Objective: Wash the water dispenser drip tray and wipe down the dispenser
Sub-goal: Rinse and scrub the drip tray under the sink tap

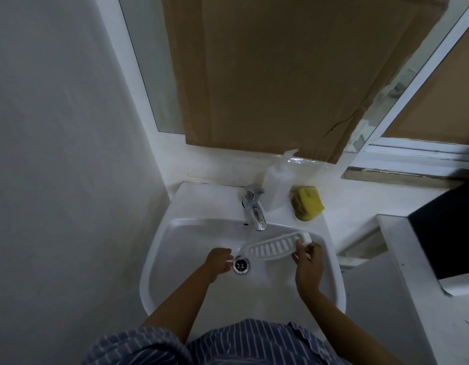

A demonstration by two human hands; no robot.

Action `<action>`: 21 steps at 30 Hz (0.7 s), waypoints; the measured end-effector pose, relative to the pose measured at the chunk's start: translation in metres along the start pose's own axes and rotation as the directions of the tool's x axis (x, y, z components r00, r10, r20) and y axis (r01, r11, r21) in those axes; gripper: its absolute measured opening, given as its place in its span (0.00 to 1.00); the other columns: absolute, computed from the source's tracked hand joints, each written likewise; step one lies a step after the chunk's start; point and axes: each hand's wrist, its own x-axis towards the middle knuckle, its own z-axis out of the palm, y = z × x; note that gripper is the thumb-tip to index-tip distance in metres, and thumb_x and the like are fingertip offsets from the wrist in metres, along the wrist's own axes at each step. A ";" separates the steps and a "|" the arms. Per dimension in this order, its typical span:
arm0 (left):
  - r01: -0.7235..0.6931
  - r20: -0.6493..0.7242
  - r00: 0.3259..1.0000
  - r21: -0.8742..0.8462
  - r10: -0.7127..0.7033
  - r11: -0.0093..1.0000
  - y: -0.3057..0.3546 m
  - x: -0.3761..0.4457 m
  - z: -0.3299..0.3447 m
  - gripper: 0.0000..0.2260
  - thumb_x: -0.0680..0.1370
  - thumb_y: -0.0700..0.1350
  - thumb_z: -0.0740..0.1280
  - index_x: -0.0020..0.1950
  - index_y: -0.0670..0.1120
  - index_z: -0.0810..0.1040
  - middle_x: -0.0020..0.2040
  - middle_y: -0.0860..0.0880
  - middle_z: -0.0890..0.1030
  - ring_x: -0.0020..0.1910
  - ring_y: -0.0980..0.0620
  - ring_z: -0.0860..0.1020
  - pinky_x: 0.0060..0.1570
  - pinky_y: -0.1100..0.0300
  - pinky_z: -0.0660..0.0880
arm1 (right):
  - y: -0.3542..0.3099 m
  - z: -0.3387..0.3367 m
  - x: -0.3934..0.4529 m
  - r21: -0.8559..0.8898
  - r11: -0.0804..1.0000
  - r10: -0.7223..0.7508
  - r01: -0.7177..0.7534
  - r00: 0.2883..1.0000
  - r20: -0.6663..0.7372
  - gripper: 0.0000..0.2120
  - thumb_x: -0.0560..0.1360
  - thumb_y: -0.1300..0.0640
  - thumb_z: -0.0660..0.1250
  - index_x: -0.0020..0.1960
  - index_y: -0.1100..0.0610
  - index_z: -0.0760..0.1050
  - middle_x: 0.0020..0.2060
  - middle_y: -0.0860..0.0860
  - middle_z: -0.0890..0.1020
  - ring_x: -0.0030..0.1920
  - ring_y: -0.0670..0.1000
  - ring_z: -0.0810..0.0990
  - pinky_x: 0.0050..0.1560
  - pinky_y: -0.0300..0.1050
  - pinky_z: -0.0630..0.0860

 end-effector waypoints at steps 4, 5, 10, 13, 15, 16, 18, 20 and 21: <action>0.006 -0.005 1.000 -0.029 -0.006 1.000 -0.002 -0.001 -0.001 0.15 0.80 0.49 0.65 0.60 0.40 0.70 0.50 0.42 0.75 0.38 0.51 0.74 0.35 0.63 0.75 | 0.012 0.000 0.007 0.117 0.966 0.232 -0.231 0.973 0.006 0.15 0.80 0.52 0.64 0.56 0.65 0.72 0.52 0.62 0.80 0.53 0.61 0.82 0.54 0.56 0.80; 0.009 0.001 1.000 -0.030 -0.008 1.000 -0.002 -0.001 -0.002 0.16 0.80 0.51 0.65 0.60 0.40 0.70 0.52 0.41 0.74 0.38 0.51 0.74 0.37 0.62 0.75 | 0.014 -0.001 0.008 0.137 0.948 0.286 -0.287 0.958 0.026 0.16 0.80 0.52 0.63 0.57 0.65 0.73 0.52 0.62 0.81 0.52 0.61 0.82 0.54 0.56 0.80; -0.026 0.008 1.000 -0.192 0.029 0.981 -0.003 0.002 -0.009 0.19 0.80 0.46 0.65 0.65 0.35 0.72 0.54 0.39 0.76 0.44 0.46 0.77 0.44 0.58 0.77 | 0.016 0.002 0.006 0.185 0.876 0.424 -0.445 0.894 0.144 0.16 0.83 0.55 0.57 0.63 0.66 0.72 0.47 0.59 0.81 0.47 0.57 0.81 0.56 0.55 0.77; -0.077 -0.012 0.997 -0.321 0.077 0.944 -0.003 0.000 -0.018 0.17 0.78 0.36 0.67 0.64 0.30 0.72 0.53 0.37 0.78 0.44 0.45 0.78 0.51 0.54 0.77 | 0.014 0.010 0.007 0.246 0.830 0.471 -0.501 0.865 0.174 0.17 0.81 0.58 0.62 0.67 0.63 0.67 0.55 0.63 0.79 0.50 0.61 0.81 0.54 0.56 0.79; -0.108 -0.021 0.994 -0.386 0.108 0.916 -0.003 -0.002 -0.025 0.16 0.76 0.34 0.68 0.63 0.29 0.73 0.54 0.36 0.78 0.47 0.43 0.78 0.56 0.52 0.76 | 0.013 0.015 0.009 0.251 0.807 0.493 -0.534 0.844 0.210 0.19 0.81 0.59 0.63 0.69 0.59 0.63 0.60 0.63 0.75 0.54 0.63 0.80 0.55 0.57 0.79; -0.120 -0.027 0.992 -0.408 0.120 0.905 -0.004 -0.003 -0.029 0.16 0.76 0.33 0.68 0.63 0.29 0.73 0.57 0.35 0.78 0.49 0.42 0.78 0.58 0.52 0.74 | 0.012 0.018 0.010 0.238 0.800 0.504 -0.551 0.832 0.233 0.19 0.81 0.59 0.63 0.69 0.58 0.62 0.62 0.62 0.73 0.56 0.63 0.79 0.55 0.57 0.79; -0.135 -0.047 0.991 -0.441 0.128 0.887 -0.005 -0.003 -0.034 0.16 0.76 0.33 0.68 0.63 0.29 0.73 0.59 0.35 0.77 0.53 0.41 0.77 0.58 0.53 0.74 | 0.010 0.022 0.012 0.208 0.798 0.515 -0.566 0.819 0.251 0.19 0.81 0.58 0.63 0.69 0.60 0.63 0.63 0.63 0.72 0.57 0.62 0.78 0.49 0.53 0.81; -0.144 -0.064 0.990 -0.473 0.129 0.869 -0.005 -0.005 -0.037 0.16 0.76 0.34 0.69 0.62 0.30 0.74 0.56 0.37 0.78 0.51 0.43 0.79 0.53 0.56 0.79 | 0.009 0.025 0.016 0.173 0.801 0.523 -0.574 0.810 0.267 0.19 0.81 0.58 0.63 0.69 0.61 0.64 0.64 0.63 0.72 0.59 0.63 0.77 0.46 0.51 0.82; -0.149 -0.072 0.989 -0.487 0.131 0.860 -0.005 -0.006 -0.039 0.16 0.75 0.34 0.69 0.62 0.30 0.74 0.55 0.38 0.78 0.49 0.44 0.79 0.48 0.58 0.81 | 0.008 0.026 0.017 0.153 0.798 0.532 -0.583 0.801 0.275 0.18 0.81 0.58 0.63 0.68 0.62 0.65 0.62 0.63 0.73 0.58 0.63 0.78 0.48 0.52 0.81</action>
